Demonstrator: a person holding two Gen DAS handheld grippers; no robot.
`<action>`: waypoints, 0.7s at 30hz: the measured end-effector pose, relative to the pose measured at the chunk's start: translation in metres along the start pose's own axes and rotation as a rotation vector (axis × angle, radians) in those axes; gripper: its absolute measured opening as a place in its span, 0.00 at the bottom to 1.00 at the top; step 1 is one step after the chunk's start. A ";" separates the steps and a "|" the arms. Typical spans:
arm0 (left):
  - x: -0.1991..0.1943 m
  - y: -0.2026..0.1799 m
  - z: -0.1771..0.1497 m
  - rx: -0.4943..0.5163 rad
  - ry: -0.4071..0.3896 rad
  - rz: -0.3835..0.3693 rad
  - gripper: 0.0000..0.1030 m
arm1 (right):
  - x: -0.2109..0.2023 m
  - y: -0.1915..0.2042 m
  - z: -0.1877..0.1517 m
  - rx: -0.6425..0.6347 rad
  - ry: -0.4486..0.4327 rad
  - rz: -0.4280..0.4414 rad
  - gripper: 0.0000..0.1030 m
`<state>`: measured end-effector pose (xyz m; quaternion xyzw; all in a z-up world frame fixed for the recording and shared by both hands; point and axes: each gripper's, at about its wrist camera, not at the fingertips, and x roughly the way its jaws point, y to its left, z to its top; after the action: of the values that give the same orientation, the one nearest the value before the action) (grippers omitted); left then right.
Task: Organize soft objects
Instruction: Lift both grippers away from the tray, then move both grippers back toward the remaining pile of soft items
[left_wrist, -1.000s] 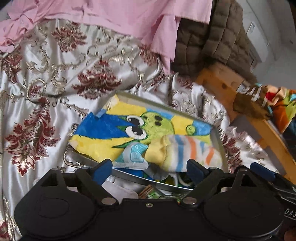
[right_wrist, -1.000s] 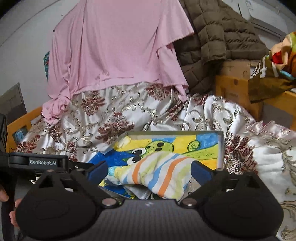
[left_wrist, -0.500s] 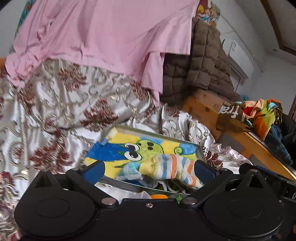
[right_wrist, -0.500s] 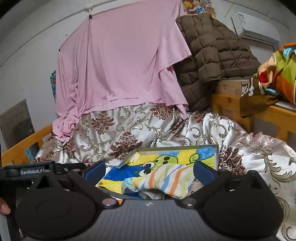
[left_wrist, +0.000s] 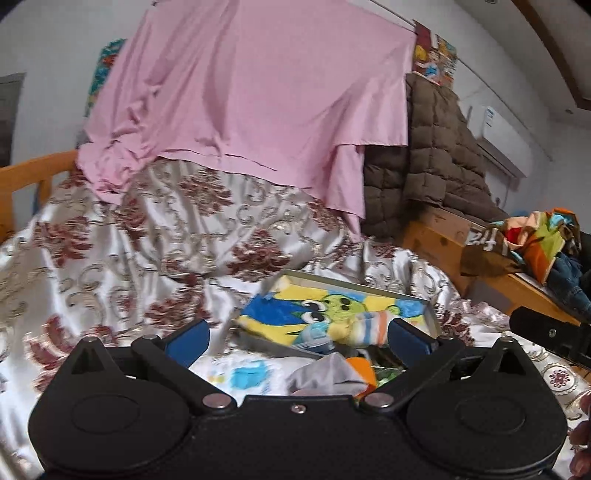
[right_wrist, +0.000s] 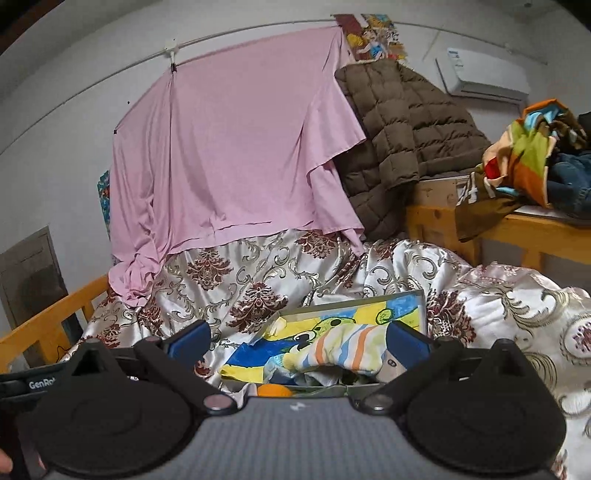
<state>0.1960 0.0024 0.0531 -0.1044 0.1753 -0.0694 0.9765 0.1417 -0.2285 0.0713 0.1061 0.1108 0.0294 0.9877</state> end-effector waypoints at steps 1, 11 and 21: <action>-0.005 0.001 -0.001 0.007 -0.004 0.018 0.99 | -0.002 0.003 -0.003 -0.002 -0.006 -0.008 1.00; -0.050 0.023 -0.022 0.001 -0.023 0.154 0.99 | -0.020 0.034 -0.039 -0.098 -0.012 0.009 1.00; -0.072 0.029 -0.042 0.076 -0.016 0.247 0.99 | -0.021 0.049 -0.072 -0.119 0.034 0.013 1.00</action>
<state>0.1174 0.0352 0.0311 -0.0454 0.1764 0.0454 0.9822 0.1031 -0.1674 0.0176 0.0475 0.1249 0.0442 0.9900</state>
